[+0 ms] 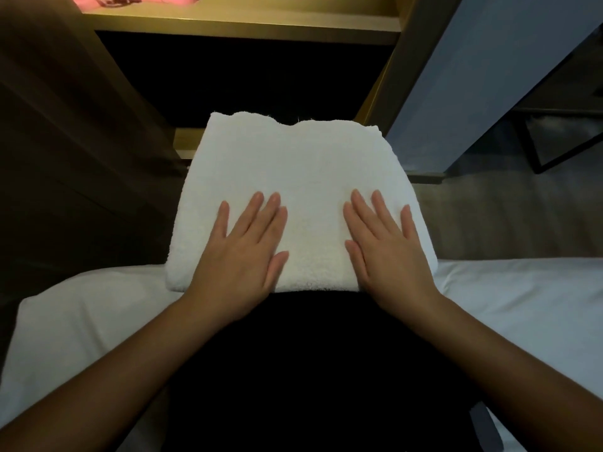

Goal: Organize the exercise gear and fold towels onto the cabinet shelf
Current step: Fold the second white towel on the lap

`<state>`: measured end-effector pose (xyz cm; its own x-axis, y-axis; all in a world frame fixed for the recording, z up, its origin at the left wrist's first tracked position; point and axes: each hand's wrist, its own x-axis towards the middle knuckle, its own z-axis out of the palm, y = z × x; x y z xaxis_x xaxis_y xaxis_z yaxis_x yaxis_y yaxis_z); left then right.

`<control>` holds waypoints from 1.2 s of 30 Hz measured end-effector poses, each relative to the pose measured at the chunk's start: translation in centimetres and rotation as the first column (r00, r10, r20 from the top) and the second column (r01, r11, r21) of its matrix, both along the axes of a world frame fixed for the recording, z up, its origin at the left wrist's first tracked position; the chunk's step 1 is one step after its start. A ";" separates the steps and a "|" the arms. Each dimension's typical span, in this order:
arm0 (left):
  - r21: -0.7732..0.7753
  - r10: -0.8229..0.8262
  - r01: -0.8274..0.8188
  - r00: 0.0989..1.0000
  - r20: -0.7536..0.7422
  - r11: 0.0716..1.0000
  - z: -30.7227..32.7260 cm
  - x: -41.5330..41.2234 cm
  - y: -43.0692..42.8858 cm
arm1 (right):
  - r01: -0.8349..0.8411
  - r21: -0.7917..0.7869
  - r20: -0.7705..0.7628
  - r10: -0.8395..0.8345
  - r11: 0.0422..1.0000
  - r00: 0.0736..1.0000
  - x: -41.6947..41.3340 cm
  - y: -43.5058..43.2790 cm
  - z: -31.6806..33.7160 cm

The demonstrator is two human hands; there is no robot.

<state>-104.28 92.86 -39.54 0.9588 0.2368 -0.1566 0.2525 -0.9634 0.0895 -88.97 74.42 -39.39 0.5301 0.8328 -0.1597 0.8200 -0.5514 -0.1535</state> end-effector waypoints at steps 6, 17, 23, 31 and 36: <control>0.070 -0.221 0.215 0.972 0.086 0.974 0.4 -1.6 -1.2 | -0.342 0.047 0.100 0.336 0.939 0.936 -1.3 -1.5 0.4; 0.062 -0.191 0.182 0.960 0.207 0.981 1.7 -0.8 -1.6 | -0.256 0.196 0.117 0.236 0.947 0.965 -1.9 0.1 1.5; 0.087 -0.183 0.161 0.858 0.481 0.983 1.0 0.1 -3.3 | -0.273 0.254 0.160 0.239 0.928 0.958 -1.8 -0.1 1.2; 0.026 -0.176 0.189 0.841 0.512 0.982 0.4 -1.2 -1.8 | -0.211 0.322 0.098 0.189 0.923 0.977 -0.9 -1.6 0.4; -0.016 -0.160 0.192 0.857 0.490 0.981 0.5 -1.9 -1.9 | -0.240 0.309 0.098 0.220 0.920 0.971 -0.7 -2.5 0.6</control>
<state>-106.15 90.98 -39.02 0.9421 0.0620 0.3295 -0.0116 -0.9761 0.2169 -89.67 71.93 -38.80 0.3186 0.9346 0.1583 0.9315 -0.2778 -0.2349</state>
